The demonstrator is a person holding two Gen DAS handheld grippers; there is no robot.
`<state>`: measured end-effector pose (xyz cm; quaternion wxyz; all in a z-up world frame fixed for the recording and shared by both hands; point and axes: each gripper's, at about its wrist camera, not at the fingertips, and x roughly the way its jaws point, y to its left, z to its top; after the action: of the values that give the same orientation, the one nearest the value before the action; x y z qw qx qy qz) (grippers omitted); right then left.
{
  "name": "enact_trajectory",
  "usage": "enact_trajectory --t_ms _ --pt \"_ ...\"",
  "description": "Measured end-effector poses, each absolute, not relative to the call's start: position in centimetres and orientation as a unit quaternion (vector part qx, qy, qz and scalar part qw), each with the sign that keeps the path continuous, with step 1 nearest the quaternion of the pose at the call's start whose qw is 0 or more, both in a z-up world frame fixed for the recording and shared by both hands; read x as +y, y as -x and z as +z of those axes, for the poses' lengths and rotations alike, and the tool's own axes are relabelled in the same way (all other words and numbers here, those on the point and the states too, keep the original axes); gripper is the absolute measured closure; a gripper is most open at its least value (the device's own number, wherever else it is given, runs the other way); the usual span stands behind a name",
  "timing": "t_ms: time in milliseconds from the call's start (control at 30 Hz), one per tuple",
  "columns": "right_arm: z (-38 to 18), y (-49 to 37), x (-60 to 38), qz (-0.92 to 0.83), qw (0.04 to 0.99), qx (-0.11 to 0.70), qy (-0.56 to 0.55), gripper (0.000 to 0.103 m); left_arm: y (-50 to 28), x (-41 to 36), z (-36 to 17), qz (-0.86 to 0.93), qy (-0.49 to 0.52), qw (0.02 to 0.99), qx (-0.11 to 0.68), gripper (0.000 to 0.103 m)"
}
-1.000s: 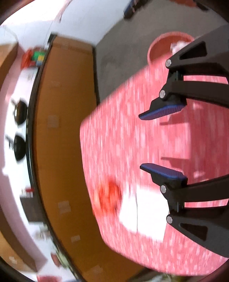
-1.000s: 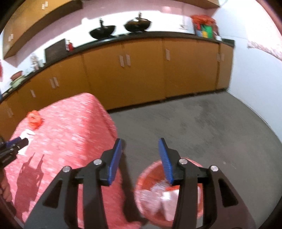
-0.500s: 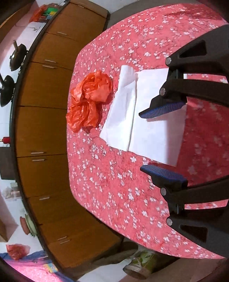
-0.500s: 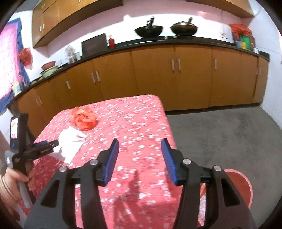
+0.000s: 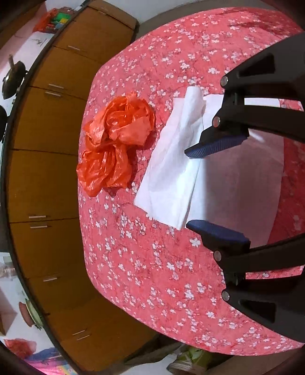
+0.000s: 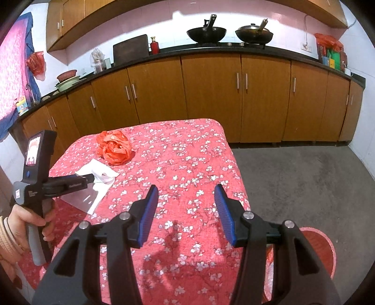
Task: Collect trash
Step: 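Return both tools to the table toward the white tissue and orange-red bag, then grasp the white tissue with the left tool while the right tool grasps the orange-red bag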
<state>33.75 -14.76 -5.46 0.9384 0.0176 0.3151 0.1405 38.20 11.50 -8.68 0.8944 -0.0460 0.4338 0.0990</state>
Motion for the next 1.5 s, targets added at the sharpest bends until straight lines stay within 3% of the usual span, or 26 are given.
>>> enact_trajectory --t_ms 167,300,1033,1500 --pt "-5.8 -34.1 -14.1 0.143 0.937 0.319 -0.020 0.053 -38.1 11.1 -8.6 0.089 0.042 0.898 0.429 0.087" --pt "-5.8 -34.2 -13.5 0.146 0.936 0.320 -0.014 0.053 -37.9 11.5 -8.4 0.091 0.050 0.898 0.427 0.101" --pt "-5.6 -37.2 -2.8 0.196 0.927 0.320 0.012 0.053 -32.1 19.7 -6.1 0.123 0.045 0.919 0.373 0.102" --pt "-6.9 -44.1 3.8 0.170 0.927 0.333 0.041 0.031 -31.3 22.2 -6.5 0.131 0.064 0.923 0.357 0.102"
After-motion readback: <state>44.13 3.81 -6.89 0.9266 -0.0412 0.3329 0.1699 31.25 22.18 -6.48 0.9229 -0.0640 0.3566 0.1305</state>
